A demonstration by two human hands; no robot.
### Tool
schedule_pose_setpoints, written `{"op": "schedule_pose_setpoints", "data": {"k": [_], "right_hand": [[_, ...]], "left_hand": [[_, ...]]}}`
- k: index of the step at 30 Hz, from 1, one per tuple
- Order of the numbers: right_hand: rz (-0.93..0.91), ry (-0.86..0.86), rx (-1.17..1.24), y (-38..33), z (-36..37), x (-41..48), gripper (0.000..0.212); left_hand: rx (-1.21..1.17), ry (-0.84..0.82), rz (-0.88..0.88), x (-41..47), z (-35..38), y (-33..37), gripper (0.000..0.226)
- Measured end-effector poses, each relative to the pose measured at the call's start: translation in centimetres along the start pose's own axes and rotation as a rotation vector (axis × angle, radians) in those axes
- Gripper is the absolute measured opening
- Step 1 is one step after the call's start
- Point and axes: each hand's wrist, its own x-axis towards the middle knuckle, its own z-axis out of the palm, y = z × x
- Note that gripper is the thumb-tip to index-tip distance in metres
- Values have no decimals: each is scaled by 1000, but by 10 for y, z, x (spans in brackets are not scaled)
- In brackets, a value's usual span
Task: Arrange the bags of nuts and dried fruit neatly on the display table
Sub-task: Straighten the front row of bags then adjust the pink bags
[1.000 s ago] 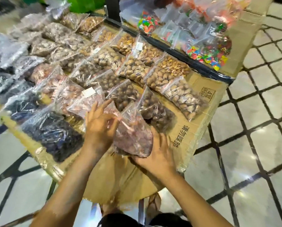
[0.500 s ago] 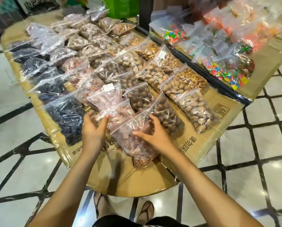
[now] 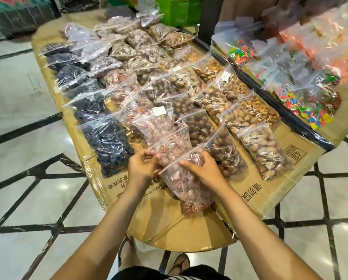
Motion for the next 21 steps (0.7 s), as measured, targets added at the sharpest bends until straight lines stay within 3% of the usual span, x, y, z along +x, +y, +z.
{"op": "schedule_pose_setpoints", "data": {"k": [3, 6, 9, 11, 14, 17, 21], "right_hand": [[-56, 14, 9, -22, -6, 3, 93], [-94, 10, 24, -52, -4, 21, 80], [-81, -60, -76, -83, 6, 48, 99], [-16, -132, -72, -93, 12, 64, 106], [-14, -161, -25, -94, 21, 69, 74], [-74, -166, -92, -80, 25, 71, 78], [-114, -226, -135, -80, 20, 65, 82]], "left_hand": [[-52, 29, 0, 9, -13, 4, 28], [-155, 84, -123, 27, -17, 11, 54], [-204, 0, -227, 35, -7, 21, 71], [-232, -56, -234, 31, 6, 29, 71], [-248, -117, -171, 24, 13, 25, 67], [-263, -166, -99, 17, 8, 16, 69], [-245, -173, -170, 11, 3, 17, 77]]}}
